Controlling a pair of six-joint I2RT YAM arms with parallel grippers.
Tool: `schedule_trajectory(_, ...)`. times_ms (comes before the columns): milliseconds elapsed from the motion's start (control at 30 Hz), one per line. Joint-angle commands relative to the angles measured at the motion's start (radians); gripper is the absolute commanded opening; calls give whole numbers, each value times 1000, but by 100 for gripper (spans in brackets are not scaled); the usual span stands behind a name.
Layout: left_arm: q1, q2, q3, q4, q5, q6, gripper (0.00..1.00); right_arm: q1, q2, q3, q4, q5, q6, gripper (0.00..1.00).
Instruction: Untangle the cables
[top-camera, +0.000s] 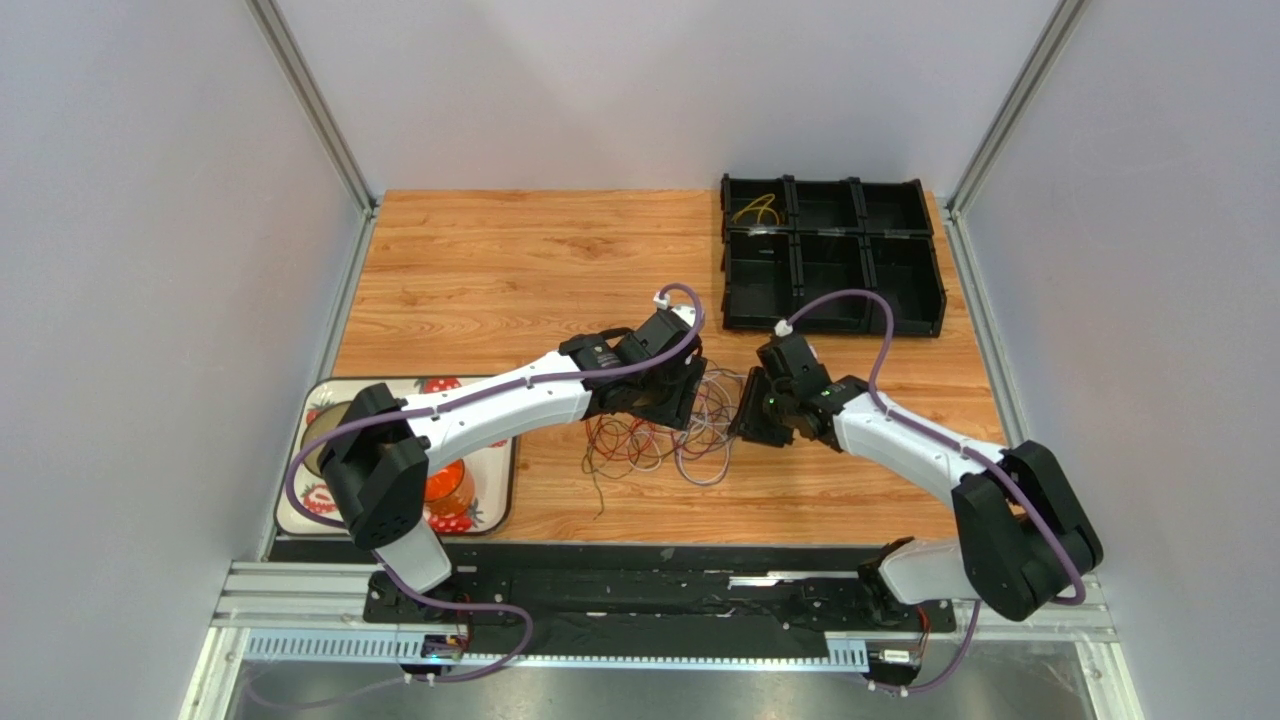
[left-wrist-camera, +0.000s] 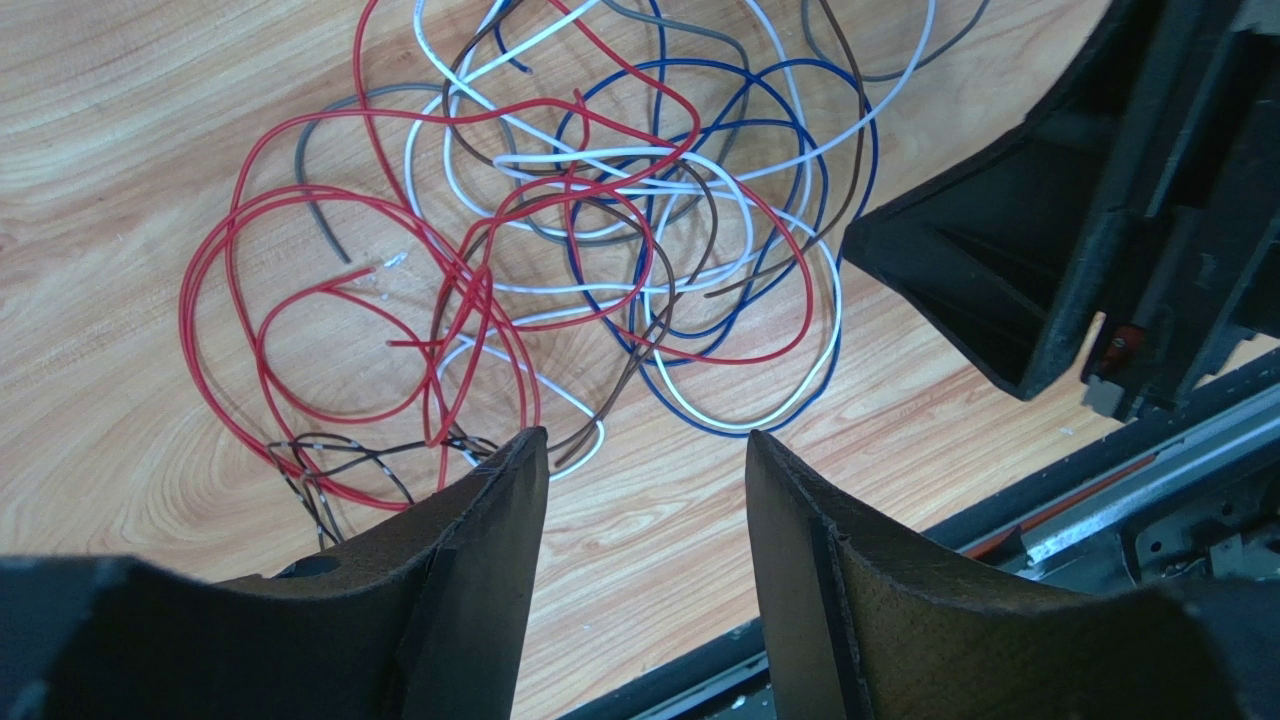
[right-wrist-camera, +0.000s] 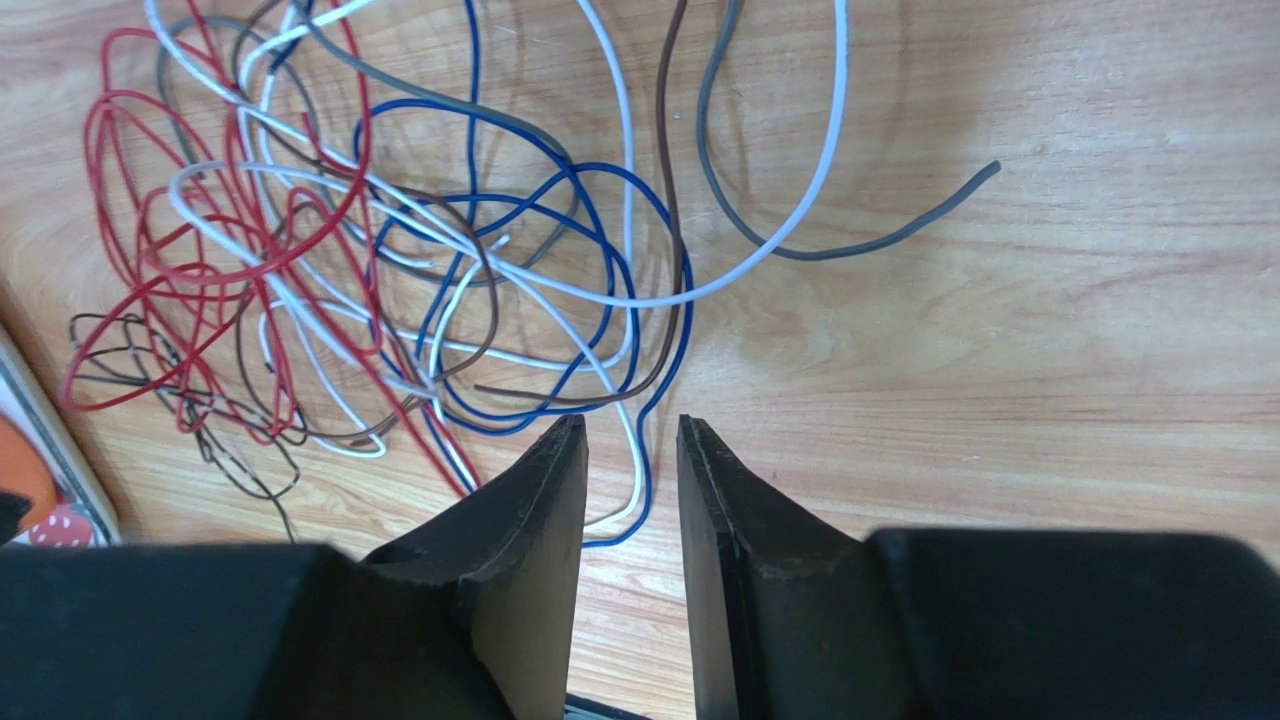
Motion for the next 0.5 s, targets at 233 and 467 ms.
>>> schedule_trajectory(233, 0, -35, -23, 20, 4, -3, 59, 4, 90, 27, 53, -8, 23, 28)
schedule_trajectory(467, 0, -28, -26, 23, 7, -6, 59, 5, 90, 17, 54, 0, 19, 24)
